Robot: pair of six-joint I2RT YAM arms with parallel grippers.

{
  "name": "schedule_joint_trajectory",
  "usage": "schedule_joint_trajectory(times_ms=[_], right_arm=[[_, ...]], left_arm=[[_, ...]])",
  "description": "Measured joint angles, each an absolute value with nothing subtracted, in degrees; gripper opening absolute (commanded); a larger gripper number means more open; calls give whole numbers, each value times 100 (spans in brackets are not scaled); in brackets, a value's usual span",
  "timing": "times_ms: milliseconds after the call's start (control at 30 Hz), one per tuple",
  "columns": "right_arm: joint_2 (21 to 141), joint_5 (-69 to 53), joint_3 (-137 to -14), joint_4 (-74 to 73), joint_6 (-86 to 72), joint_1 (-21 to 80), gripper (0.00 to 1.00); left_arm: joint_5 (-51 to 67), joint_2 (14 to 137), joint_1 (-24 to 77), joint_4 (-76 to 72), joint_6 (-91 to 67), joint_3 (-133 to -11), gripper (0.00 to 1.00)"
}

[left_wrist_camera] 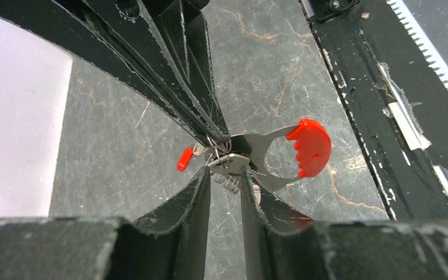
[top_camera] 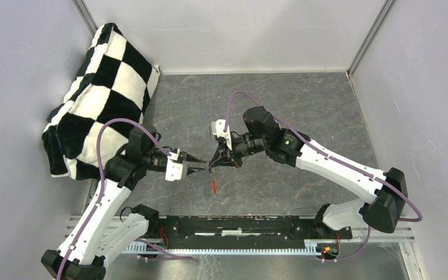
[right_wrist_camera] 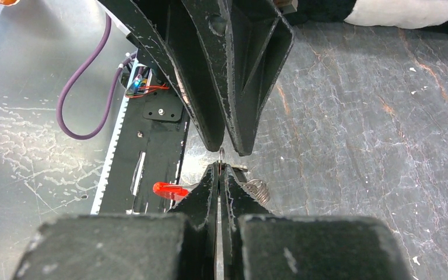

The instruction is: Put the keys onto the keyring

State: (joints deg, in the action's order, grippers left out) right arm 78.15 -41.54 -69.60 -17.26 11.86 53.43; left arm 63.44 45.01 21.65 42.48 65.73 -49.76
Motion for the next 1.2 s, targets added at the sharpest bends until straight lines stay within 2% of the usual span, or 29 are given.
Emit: schedule_joint_trajectory(times_ms=[300,533,700,933,1200], right_arm=[[7815,-4156,-6960,-1723,1184,5343,0],[7817,-4158,-6960,-1726,1181,5345,0],[7817,-4193,-6963,-1721,1179,5343,0],[7817,-4248,-6963,-1636,1160,5343,0],[7806,-4222,-6947,-1391,849,5310,0]], left_arm=[[6547,4729,2167,4322,6567,-4976,17],[6619,4737,2167,4313,6567,-4978,12],[6587,4711,2167,4163,6405,-4974,2],[6340,4254,2167,3105,5505,-4560,2],[6208,3839,2167,2609,5417,-4248,2]])
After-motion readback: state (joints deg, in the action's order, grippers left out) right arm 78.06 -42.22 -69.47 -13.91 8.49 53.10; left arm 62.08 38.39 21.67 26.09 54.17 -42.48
